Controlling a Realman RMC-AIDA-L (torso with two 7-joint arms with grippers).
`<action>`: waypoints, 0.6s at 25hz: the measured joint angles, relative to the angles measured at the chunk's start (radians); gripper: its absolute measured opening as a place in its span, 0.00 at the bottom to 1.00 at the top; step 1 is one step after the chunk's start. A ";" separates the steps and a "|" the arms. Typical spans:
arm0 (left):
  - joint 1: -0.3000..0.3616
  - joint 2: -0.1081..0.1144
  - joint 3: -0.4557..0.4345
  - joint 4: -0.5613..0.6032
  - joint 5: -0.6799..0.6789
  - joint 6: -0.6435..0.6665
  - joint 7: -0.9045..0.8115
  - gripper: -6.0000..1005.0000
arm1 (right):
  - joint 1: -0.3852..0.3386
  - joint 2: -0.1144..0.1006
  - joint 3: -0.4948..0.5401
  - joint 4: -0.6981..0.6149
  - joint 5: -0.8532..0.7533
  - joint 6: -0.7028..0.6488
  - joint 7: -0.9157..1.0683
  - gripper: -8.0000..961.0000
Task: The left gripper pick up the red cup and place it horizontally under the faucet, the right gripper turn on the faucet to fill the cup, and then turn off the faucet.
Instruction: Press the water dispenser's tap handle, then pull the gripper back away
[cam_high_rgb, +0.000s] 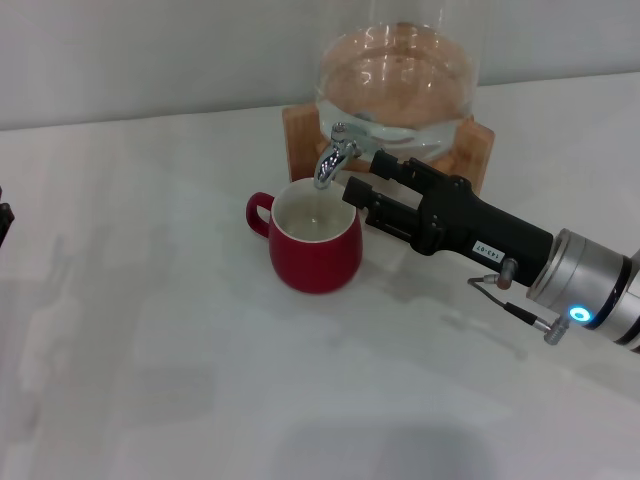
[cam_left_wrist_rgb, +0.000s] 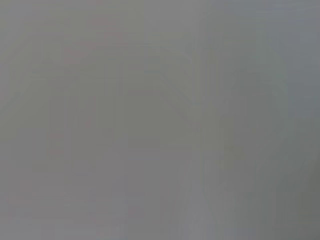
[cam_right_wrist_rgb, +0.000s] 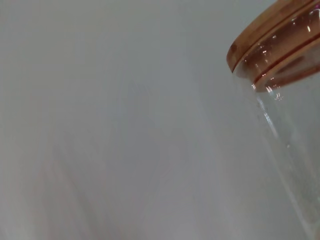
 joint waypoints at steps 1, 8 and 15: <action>0.000 0.000 0.000 0.000 0.000 0.000 0.000 0.88 | 0.000 0.000 0.000 0.000 0.000 0.000 0.000 0.75; 0.000 0.000 0.002 0.000 0.000 -0.001 0.000 0.88 | -0.001 -0.002 0.000 -0.002 0.002 0.000 0.001 0.75; 0.002 -0.002 0.002 0.000 0.000 -0.002 0.000 0.88 | -0.003 -0.004 0.010 -0.002 0.002 0.000 0.001 0.75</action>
